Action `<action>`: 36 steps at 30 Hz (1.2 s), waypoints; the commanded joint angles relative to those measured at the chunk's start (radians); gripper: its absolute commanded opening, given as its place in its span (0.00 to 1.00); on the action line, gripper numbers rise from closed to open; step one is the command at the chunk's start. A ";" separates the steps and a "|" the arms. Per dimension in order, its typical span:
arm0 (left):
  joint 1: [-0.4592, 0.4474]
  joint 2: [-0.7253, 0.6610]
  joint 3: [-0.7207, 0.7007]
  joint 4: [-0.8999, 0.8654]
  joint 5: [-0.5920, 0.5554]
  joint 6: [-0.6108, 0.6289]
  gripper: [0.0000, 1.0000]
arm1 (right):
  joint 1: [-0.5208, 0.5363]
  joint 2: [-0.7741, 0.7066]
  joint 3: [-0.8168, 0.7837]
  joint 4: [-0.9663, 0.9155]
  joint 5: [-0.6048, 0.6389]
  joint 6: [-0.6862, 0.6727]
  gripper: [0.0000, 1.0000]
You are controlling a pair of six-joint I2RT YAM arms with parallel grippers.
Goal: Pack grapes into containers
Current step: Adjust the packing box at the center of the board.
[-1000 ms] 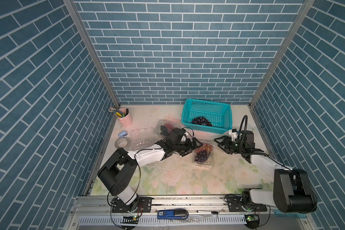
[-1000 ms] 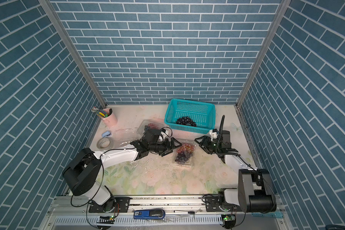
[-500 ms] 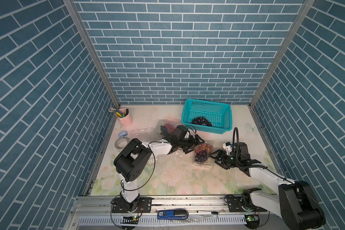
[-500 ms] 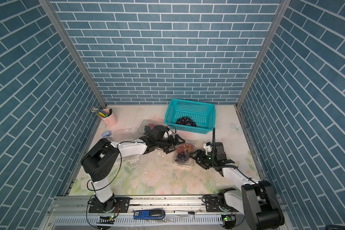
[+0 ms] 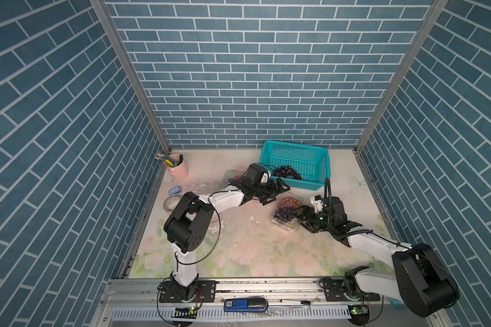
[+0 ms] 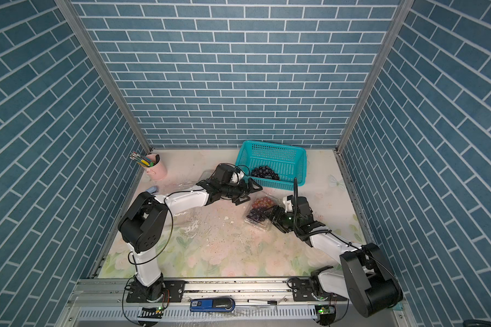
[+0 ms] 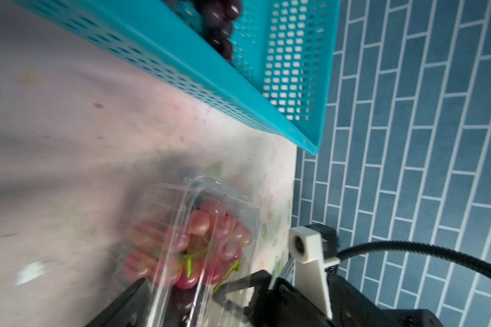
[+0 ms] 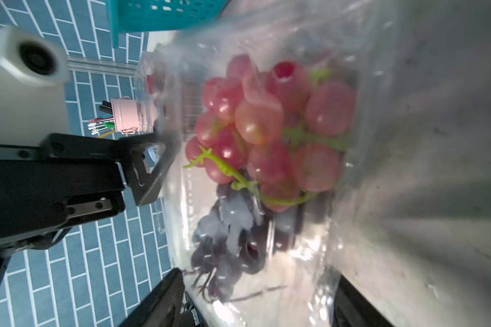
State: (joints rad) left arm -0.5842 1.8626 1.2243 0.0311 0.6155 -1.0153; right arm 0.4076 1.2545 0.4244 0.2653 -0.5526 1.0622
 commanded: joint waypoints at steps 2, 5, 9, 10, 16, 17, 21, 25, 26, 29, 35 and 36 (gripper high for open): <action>0.098 -0.096 -0.052 -0.161 -0.012 0.100 1.00 | 0.025 0.039 0.026 0.064 0.057 0.063 0.78; 0.129 -0.175 -0.102 -0.179 -0.021 0.109 1.00 | 0.053 0.049 0.022 0.102 0.070 0.097 0.77; 0.129 -0.303 -0.206 -0.182 -0.044 0.091 1.00 | 0.116 0.037 0.038 0.101 0.116 0.122 0.77; 0.130 -0.330 -0.239 -0.169 -0.040 0.075 0.99 | 0.133 0.042 0.046 0.101 0.123 0.127 0.77; 0.126 -0.520 -0.445 -0.090 -0.066 -0.020 1.00 | 0.239 0.176 0.149 0.136 0.125 0.120 0.77; 0.125 -0.546 -0.473 -0.081 -0.076 -0.027 0.99 | 0.255 0.211 0.167 0.154 0.117 0.119 0.77; 0.125 -0.604 -0.567 -0.015 -0.078 -0.075 1.00 | 0.306 0.307 0.251 0.178 0.057 0.092 0.77; 0.118 -0.608 -0.661 0.144 -0.054 -0.164 0.99 | 0.305 0.242 0.253 0.019 0.075 -0.004 0.77; 0.111 -0.604 -0.680 0.175 -0.051 -0.170 0.99 | 0.303 0.197 0.260 -0.087 0.105 -0.058 0.78; 0.091 -0.593 -0.723 0.235 -0.051 -0.173 0.97 | 0.263 0.049 0.250 -0.288 0.165 -0.153 0.80; 0.058 -0.532 -0.774 0.368 -0.071 -0.186 0.92 | 0.066 -0.077 0.279 -0.504 0.192 -0.277 0.92; 0.051 -0.518 -0.776 0.385 -0.079 -0.184 0.90 | 0.047 -0.057 0.302 -0.518 0.181 -0.301 0.93</action>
State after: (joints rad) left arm -0.5144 1.3159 0.4549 0.3061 0.5545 -1.1984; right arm 0.4915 1.1698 0.6849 -0.0837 -0.3958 0.8845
